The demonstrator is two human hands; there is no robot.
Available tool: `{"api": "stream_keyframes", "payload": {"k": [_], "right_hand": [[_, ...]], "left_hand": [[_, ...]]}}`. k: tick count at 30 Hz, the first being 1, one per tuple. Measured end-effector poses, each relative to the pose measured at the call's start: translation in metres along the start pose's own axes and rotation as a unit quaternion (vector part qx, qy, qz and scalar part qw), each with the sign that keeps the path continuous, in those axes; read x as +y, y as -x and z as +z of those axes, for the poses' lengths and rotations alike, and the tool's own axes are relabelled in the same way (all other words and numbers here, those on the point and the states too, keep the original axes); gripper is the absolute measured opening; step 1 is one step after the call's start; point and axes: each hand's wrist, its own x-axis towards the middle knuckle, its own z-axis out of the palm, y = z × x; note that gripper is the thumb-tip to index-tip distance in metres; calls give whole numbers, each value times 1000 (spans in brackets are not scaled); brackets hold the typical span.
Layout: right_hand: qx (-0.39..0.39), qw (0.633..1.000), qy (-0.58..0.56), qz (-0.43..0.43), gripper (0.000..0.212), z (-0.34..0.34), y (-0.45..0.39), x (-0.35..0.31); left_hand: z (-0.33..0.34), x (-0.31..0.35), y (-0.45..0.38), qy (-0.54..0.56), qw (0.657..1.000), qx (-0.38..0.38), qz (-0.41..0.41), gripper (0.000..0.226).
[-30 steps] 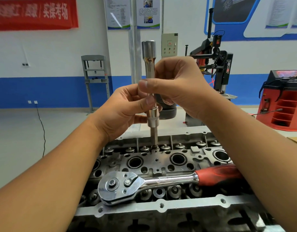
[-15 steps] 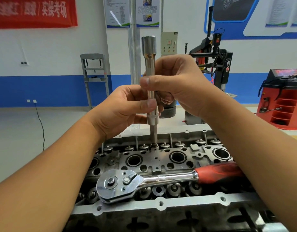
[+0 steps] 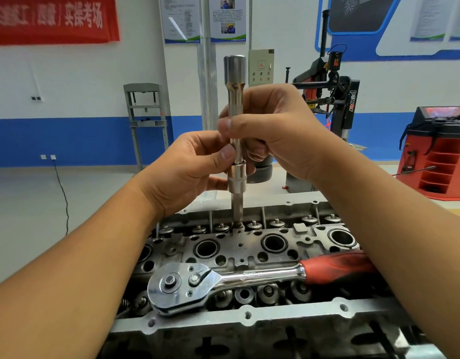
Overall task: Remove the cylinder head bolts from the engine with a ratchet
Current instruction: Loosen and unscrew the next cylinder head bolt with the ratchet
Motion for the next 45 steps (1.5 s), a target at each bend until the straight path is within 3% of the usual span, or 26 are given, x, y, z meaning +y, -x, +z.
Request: {"api": "stream_keyframes", "payload": {"k": [3, 8, 11, 15, 21, 23, 27, 30, 33, 39, 45], "right_hand": [[0, 1000, 1, -11, 11, -1, 0, 0], [-5, 1000, -15, -6, 13, 0, 0, 4], [-12, 1000, -18, -4, 10, -1, 0, 5], [-6, 1000, -11, -6, 7, -2, -2, 5], [-17, 999, -32, 2, 9, -1, -1, 6], [-14, 999, -29, 3, 12, -1, -1, 5], [-14, 1000, -21, 5, 11, -2, -1, 3], [-2, 1000, -13, 7, 15, -1, 0, 2], [13, 1000, -7, 13, 16, -2, 1, 1], [5, 1000, 4, 11, 16, -2, 1, -1], [18, 1000, 7, 12, 19, 0, 2, -2]], "left_hand": [[-1, 1, 0, 1, 1000, -2, -5, 36], [-2, 1, 3, 17, 995, -73, -60, 41], [1, 1, 1, -16, 998, -50, -32, 31], [-1, -1, -1, -44, 999, 12, -19, 36], [-4, 1, 3, 17, 997, -62, -53, 35], [-3, 0, 2, -6, 998, -57, -31, 29], [-2, 1, -1, -44, 999, -1, -16, 41], [-2, 1, 1, -17, 999, -40, -32, 33], [-1, 1, 3, 7, 997, -67, -47, 40], [2, -1, -3, -54, 998, 25, -10, 36], [-2, 2, 4, 33, 997, -56, -45, 40]]}}
